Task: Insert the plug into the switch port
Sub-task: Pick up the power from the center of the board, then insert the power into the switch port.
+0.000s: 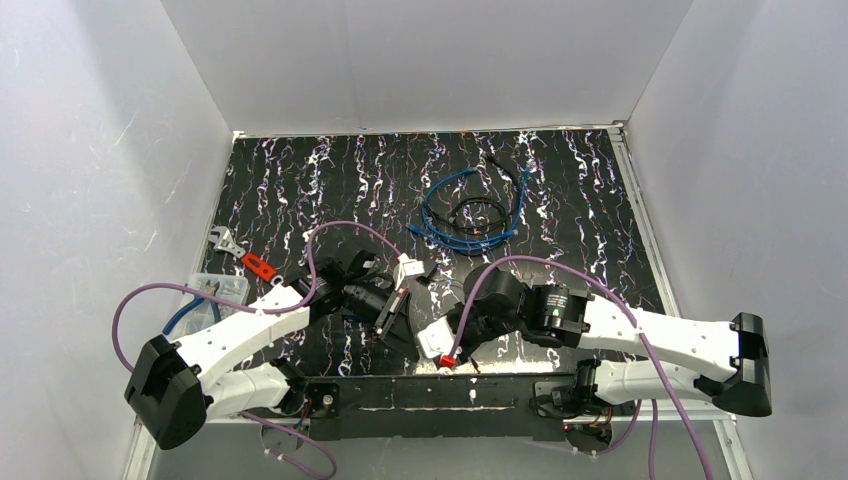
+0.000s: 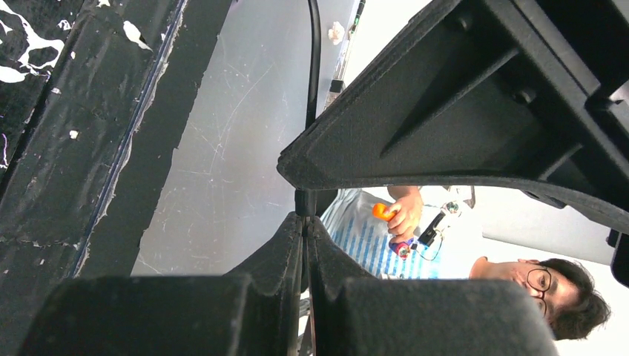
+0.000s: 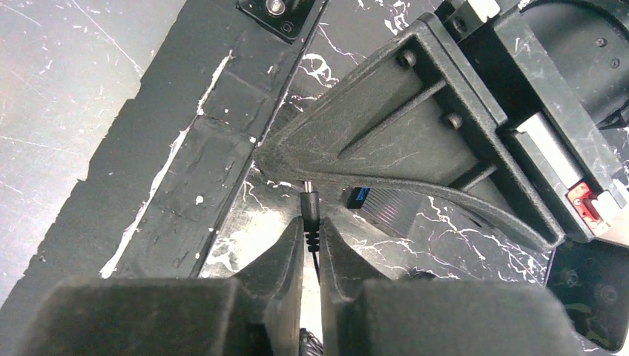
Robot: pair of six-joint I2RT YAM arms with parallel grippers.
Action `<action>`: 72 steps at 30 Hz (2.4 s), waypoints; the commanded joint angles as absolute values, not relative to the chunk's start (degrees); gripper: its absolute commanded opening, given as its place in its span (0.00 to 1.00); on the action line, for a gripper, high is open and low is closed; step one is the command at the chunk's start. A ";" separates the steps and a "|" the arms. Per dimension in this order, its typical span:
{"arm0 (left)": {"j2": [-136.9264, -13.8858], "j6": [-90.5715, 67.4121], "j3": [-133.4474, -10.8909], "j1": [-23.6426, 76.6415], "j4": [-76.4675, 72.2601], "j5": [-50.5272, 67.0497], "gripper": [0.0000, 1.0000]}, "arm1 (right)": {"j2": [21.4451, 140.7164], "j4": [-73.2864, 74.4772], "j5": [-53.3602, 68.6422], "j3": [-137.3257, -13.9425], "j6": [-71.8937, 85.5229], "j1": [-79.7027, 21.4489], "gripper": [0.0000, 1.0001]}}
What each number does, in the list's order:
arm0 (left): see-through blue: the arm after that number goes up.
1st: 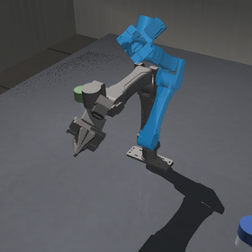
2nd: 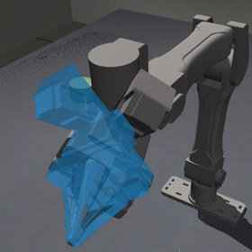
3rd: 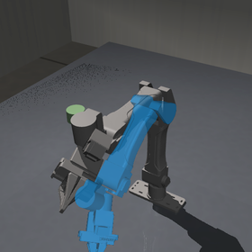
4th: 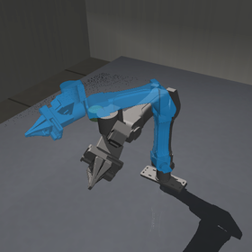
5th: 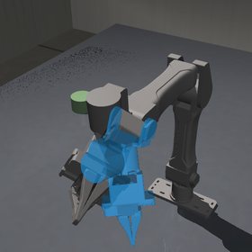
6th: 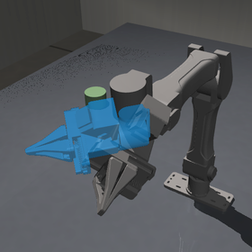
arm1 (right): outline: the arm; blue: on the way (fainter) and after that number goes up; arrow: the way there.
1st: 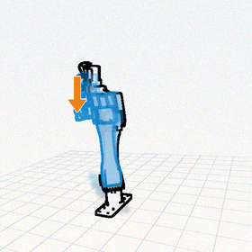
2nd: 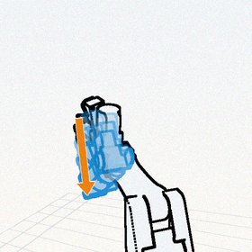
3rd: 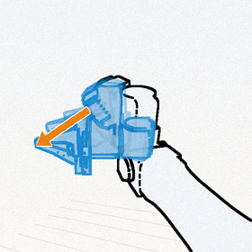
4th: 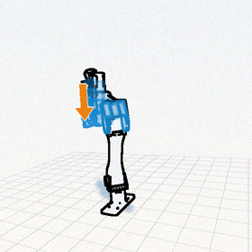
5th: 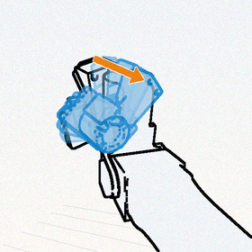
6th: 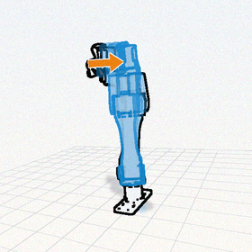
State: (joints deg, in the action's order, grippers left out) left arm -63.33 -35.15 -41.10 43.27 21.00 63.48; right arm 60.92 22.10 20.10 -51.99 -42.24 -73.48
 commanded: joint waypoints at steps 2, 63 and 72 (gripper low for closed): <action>-62.99 -35.38 -41.84 43.39 20.09 65.32 0.00 | 60.99 19.40 19.83 -54.71 -42.33 -74.00 0.05; -72.96 -32.90 -43.81 12.29 29.05 16.99 0.98 | 76.12 -4.51 -1.47 -40.61 -13.28 -62.03 0.01; -76.67 -32.89 -42.36 12.21 26.49 16.76 0.96 | 82.04 -5.79 1.78 -42.55 -12.50 -61.17 0.01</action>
